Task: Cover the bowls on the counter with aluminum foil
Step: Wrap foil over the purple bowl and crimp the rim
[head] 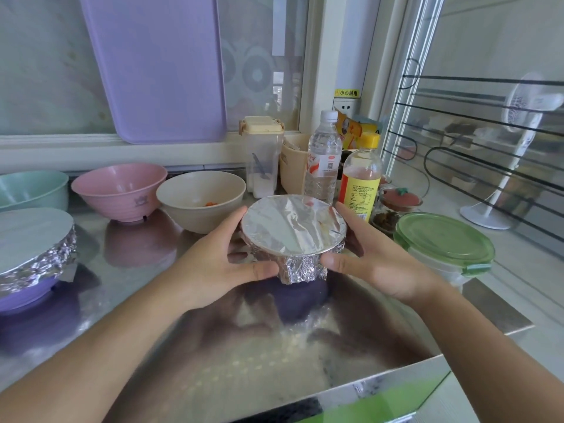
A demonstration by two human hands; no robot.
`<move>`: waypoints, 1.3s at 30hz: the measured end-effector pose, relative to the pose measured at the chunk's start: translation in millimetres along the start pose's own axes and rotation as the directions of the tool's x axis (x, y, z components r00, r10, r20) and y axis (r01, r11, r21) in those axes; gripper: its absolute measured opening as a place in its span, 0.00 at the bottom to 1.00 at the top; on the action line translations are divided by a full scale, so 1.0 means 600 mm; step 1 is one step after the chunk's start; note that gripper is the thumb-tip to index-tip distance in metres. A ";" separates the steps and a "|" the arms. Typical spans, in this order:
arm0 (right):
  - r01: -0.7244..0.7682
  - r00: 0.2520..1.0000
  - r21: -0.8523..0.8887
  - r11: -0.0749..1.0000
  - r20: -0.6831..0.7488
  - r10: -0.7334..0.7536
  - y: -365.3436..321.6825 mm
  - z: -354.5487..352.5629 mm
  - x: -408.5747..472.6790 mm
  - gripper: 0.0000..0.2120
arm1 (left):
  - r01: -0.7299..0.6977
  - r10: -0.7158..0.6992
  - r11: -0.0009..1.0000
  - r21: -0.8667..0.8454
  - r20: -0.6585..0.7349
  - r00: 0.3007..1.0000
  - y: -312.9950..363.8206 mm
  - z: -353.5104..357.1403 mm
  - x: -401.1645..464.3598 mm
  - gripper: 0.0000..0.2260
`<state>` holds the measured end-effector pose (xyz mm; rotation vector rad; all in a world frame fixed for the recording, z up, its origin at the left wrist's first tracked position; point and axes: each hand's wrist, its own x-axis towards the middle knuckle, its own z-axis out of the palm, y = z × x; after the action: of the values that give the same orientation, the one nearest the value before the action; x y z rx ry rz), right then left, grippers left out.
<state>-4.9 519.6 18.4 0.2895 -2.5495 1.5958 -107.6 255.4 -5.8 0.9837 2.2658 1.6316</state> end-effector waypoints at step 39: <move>-0.137 0.984 -0.389 0.911 -0.162 0.079 -0.077 0.033 0.085 0.21 | 0.029 0.113 0.968 0.251 -0.532 0.839 0.031 0.125 -0.071 0.10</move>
<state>-44.0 477.4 60.6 -0.0096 -2.7337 1.0370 -30.0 291.4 -27.4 0.6697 2.8982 1.8638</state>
